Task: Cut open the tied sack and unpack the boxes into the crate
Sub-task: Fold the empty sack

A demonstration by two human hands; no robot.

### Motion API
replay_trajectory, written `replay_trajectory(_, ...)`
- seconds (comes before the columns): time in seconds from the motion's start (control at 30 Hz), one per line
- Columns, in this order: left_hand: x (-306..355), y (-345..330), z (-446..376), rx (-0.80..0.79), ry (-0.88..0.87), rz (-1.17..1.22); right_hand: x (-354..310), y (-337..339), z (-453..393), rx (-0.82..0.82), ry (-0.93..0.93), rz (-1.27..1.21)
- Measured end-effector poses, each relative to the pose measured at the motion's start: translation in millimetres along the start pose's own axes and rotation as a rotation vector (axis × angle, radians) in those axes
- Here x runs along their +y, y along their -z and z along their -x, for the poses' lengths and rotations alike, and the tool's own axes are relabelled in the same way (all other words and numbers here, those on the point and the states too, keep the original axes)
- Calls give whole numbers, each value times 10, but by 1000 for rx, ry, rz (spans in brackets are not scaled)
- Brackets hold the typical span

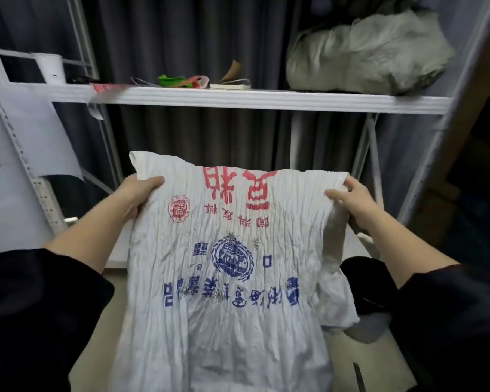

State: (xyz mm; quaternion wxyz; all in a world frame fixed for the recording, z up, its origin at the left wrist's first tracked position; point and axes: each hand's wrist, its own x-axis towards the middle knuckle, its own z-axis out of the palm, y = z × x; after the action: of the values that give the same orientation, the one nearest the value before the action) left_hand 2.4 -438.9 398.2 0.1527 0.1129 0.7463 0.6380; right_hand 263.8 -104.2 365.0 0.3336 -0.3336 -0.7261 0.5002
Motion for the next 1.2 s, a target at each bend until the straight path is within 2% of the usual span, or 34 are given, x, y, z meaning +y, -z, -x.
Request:
replay_trajectory(0.13, -140, -108, -56, 98, -91, 41, -2, -130, 51, 29, 47, 169)
replay_trajectory(0.2, -175, -63, -70, 98, -111, 48, -70, -114, 42, 53, 20, 144)
replay_trajectory(0.3, -175, 89, -32, -67, 12, -10, -153, 25, -31, 233, -137, -117)
replay_trajectory(0.37, -181, 196, -23, -203, 87, -46, -122, 163, -76, 337, -206, -128)
replay_trajectory(0.43, -209, 297, -76, -232, 81, -106, -37, 285, -114, 383, -222, -56)
replay_trajectory(0.53, -293, 283, -146, -178, -13, -218, 54, 299, -121, 455, -168, 16)
replay_trajectory(0.67, -353, 59, -114, 19, -70, -93, 84, 245, -54, 597, -210, 50)
replay_trajectory(0.77, -346, -56, -125, 56, -102, -57, 92, 237, -56, 516, -260, 95)
replay_trajectory(0.83, -312, -162, -124, 17, -143, -58, 32, 200, -2, 360, -271, -9)
replay_trajectory(0.9, -261, -270, -83, 21, -175, -103, -38, 146, 57, 149, -145, -42)
replay_trajectory(0.97, -222, -372, -90, 71, -203, -166, -130, 55, 176, 23, -7, 115)
replay_trajectory(1.07, -123, -560, 8, 146, -282, -288, -247, -146, 189, 80, 94, 384)
replay_trajectory(1.2, 25, -895, 175, 125, -405, -371, -454, -537, 253, 101, 235, 478)
